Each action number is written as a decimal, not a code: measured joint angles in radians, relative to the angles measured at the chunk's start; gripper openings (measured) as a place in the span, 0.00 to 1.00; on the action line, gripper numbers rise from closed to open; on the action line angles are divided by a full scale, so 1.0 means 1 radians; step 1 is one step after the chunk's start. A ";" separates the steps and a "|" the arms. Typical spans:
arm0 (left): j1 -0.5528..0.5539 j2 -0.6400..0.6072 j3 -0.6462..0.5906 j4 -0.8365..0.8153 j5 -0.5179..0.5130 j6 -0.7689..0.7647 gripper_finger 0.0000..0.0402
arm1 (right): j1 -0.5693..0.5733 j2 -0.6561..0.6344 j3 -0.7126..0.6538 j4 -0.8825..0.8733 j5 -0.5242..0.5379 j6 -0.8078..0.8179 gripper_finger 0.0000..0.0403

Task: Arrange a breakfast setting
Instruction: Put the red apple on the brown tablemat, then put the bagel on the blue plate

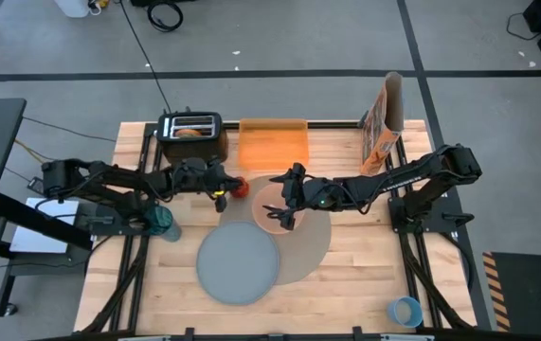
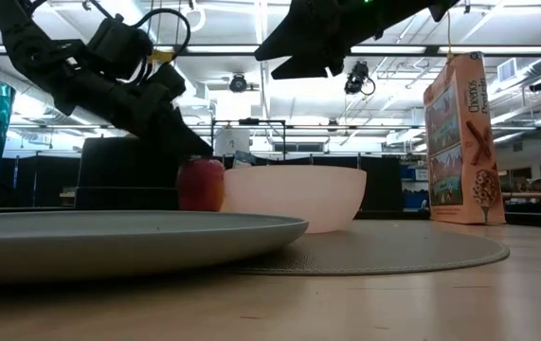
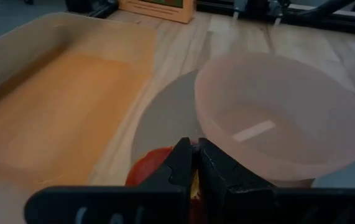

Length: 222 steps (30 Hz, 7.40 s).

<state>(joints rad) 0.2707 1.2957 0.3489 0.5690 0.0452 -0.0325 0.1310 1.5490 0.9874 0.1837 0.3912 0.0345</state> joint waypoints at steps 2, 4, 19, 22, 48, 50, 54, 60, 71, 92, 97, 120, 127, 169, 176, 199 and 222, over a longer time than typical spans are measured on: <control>-0.016 0.000 0.000 -0.002 -0.011 -0.005 0.05 | 0.000 0.000 0.000 0.000 0.000 0.000 0.96; -0.030 0.000 0.000 -0.016 -0.040 -0.003 0.05 | 0.000 0.000 0.000 0.000 0.000 0.000 0.96; -0.047 0.000 0.000 -0.033 -0.061 -0.028 0.05 | 0.000 0.000 0.000 0.002 -0.023 0.000 0.96; -0.047 0.000 0.000 -0.050 -0.061 -0.028 0.06 | 0.000 0.000 0.000 0.002 -0.023 -0.001 0.96; -0.045 0.000 0.001 -0.036 -0.060 -0.068 0.27 | 0.000 0.000 0.000 0.000 -0.026 -0.018 0.96; -0.045 0.000 0.001 -0.032 -0.060 -0.067 0.29 | 0.003 0.000 0.000 -0.003 -0.026 -0.020 0.96; -0.046 -0.001 0.001 0.008 -0.042 -0.061 0.33 | 0.014 0.000 0.000 -0.003 -0.022 -0.037 0.96; -0.046 -0.030 0.013 0.065 0.010 -0.023 0.33 | 0.031 0.000 0.000 -0.019 -0.020 -0.038 0.96; -0.024 -0.178 0.168 -0.215 -0.007 0.032 0.33 | 0.047 -0.045 0.000 -0.043 -0.019 -0.045 0.96; 0.407 -0.184 0.799 -1.461 -0.264 0.418 0.33 | 0.106 -0.056 0.000 -0.136 -0.026 -0.026 0.96; 0.557 -0.115 0.878 -1.544 -0.193 0.532 0.33 | 0.110 -0.056 0.000 -0.136 -0.034 -0.026 0.96; 0.685 0.158 0.988 -1.697 -0.116 0.876 0.30 | 0.089 -0.056 0.000 -0.186 -0.106 -0.005 0.96; 0.684 0.208 0.987 -1.724 -0.107 0.849 0.23 | 0.103 -0.056 0.000 -0.199 -0.106 0.019 0.96; 0.620 0.255 0.986 -1.642 -0.118 0.803 0.37 | 0.117 -0.056 0.000 -0.243 -0.108 0.053 0.96; 0.620 0.265 0.989 -1.637 -0.143 0.803 0.28 | 0.125 -0.056 0.000 -0.252 -0.108 0.052 0.96; 0.576 0.071 1.185 -1.769 -0.188 0.651 0.08 | 0.136 -0.056 0.050 -0.256 -0.069 0.007 0.96; 0.102 -0.126 0.824 -1.567 0.288 0.188 0.09 | 0.143 -0.046 0.105 -0.246 -0.012 0.105 0.96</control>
<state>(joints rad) 0.3723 1.1698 1.1733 -0.9985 0.3335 0.1558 0.2738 1.5028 1.0924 -0.0628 0.3790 0.1393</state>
